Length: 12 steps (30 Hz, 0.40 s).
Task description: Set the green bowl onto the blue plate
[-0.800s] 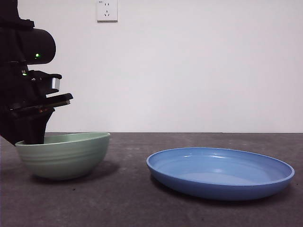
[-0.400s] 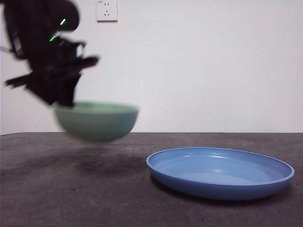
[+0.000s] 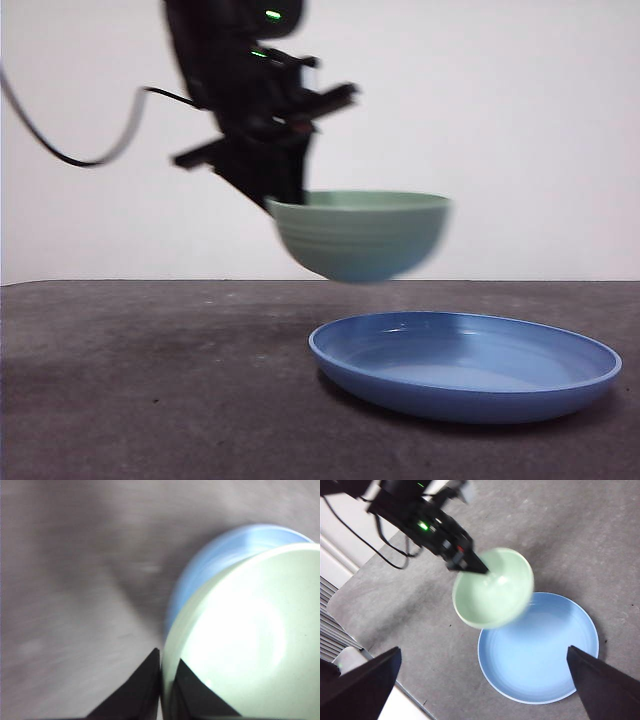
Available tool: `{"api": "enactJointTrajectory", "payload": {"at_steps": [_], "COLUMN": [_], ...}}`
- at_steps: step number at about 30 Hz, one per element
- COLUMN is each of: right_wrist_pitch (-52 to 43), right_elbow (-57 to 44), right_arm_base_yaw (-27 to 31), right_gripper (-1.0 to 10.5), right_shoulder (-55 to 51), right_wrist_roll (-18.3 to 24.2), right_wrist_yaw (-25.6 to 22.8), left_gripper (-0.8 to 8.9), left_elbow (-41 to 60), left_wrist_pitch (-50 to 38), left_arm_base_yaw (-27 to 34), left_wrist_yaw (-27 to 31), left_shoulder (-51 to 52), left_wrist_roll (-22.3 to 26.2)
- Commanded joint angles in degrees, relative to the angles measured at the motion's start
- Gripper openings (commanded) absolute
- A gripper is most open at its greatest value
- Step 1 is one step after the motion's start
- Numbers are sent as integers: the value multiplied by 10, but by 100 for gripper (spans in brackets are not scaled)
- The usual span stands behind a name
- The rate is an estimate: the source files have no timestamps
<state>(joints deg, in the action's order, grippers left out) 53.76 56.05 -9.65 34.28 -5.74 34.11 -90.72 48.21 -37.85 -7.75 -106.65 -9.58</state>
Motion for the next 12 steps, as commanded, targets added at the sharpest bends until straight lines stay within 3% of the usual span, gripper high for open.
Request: {"api": "enactJointTrajectory", "payload": {"at_steps": [1, 12], "right_wrist_pitch": [-6, -6], "right_elbow": [10, 10], "right_arm_base_yaw": [-1, -1], "right_gripper": [653, 653], "right_shoulder": [4, 4], "right_wrist_roll": [6, 6], "right_wrist_yaw": [0, 0], "left_gripper": [9, 9], "left_elbow": [-40, -64], "left_wrist_pitch": [-4, -17], "left_arm_base_yaw": [-30, -80], "left_wrist_yaw": [-2, -28], "left_shoulder": [-41, -128], "left_wrist_roll": [-4, -1]}}
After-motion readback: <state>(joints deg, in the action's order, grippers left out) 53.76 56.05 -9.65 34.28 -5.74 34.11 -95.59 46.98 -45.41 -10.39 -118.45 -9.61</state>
